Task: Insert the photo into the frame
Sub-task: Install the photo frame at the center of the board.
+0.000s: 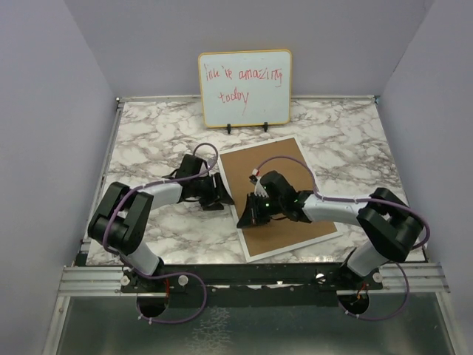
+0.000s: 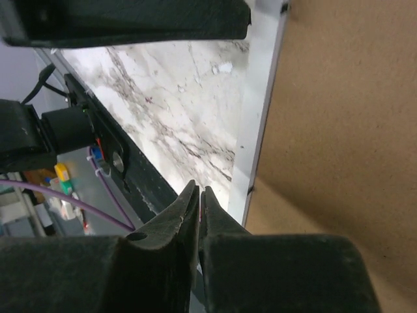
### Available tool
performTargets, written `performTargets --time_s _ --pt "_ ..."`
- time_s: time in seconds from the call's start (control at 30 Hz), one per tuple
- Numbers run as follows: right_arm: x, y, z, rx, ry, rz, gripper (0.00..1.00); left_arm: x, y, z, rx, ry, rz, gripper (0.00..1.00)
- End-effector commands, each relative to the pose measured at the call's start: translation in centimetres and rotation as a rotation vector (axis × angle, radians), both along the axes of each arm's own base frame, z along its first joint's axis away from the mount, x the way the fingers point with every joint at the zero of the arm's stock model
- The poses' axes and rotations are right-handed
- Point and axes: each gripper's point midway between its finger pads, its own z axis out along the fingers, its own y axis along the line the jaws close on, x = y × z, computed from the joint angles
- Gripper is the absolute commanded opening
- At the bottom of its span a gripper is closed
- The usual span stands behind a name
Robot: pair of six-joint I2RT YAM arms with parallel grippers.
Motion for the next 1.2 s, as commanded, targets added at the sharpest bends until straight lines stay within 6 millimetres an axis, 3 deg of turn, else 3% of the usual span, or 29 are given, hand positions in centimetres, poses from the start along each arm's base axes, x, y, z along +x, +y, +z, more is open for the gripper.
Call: performTargets --time_s 0.0,0.17,0.4,0.73,1.17 --pt "-1.2 0.2 -0.5 0.101 0.083 0.034 0.07 -5.9 0.5 -5.1 0.081 0.200 -0.067 0.59" --pt "-0.9 -1.2 -1.6 0.095 0.118 -0.012 0.06 -7.6 0.5 -7.3 0.125 0.280 -0.091 0.55" --pt "-1.4 -1.9 -3.2 0.069 0.148 0.008 0.06 -9.5 3.7 -9.7 0.316 0.363 -0.068 0.40" --pt "-2.1 -3.0 -4.5 0.048 0.171 0.006 0.03 -10.0 6.5 -11.5 0.479 0.383 -0.049 0.21" --pt "-1.9 -5.0 -6.1 -0.002 0.182 -0.049 0.01 -11.6 9.3 -13.9 0.637 0.461 -0.019 0.11"
